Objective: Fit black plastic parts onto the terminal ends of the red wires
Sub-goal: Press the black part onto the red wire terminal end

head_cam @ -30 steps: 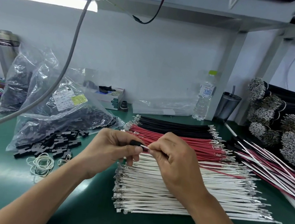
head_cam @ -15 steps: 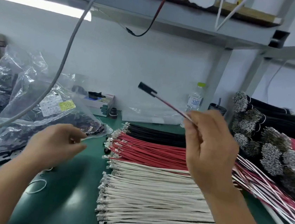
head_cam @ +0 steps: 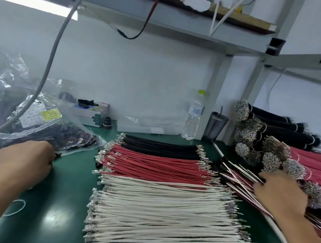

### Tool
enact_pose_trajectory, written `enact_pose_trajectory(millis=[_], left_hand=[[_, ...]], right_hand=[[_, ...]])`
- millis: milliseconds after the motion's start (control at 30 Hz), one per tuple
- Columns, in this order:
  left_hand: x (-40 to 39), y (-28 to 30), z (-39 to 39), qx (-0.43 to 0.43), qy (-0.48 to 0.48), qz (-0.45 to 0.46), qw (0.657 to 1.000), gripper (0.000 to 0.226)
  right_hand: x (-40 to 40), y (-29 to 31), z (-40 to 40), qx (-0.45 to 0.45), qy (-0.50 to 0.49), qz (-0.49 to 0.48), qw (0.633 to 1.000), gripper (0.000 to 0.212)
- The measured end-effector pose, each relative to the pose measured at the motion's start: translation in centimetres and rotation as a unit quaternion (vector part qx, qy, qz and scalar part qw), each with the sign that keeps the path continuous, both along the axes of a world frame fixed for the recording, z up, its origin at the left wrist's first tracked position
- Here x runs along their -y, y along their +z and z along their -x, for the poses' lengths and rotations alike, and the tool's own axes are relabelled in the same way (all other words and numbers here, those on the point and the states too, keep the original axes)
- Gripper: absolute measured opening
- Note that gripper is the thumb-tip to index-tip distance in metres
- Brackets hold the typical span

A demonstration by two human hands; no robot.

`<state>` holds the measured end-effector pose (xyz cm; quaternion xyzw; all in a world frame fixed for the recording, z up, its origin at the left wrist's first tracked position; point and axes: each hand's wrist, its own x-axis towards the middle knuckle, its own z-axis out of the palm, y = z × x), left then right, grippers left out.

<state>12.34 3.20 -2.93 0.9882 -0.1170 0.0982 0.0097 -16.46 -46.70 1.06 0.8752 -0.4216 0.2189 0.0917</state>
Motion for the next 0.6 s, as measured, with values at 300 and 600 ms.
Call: enact_pose_trajectory(millis=[300,600], left_hand=[[5.4,1.5,6.2,0.146,-0.101,0.193,0.965,0.007],[6.3,0.2,6.1,0.127,-0.166,0.306,0.929,0.015]], right_hand=[[-14.1,1.4,-14.8,0.091,0.400,-0.121,0.904,0.022],[-18.2,-0.5,-23.0,-0.068,0.384,-0.140,0.910,0.024]])
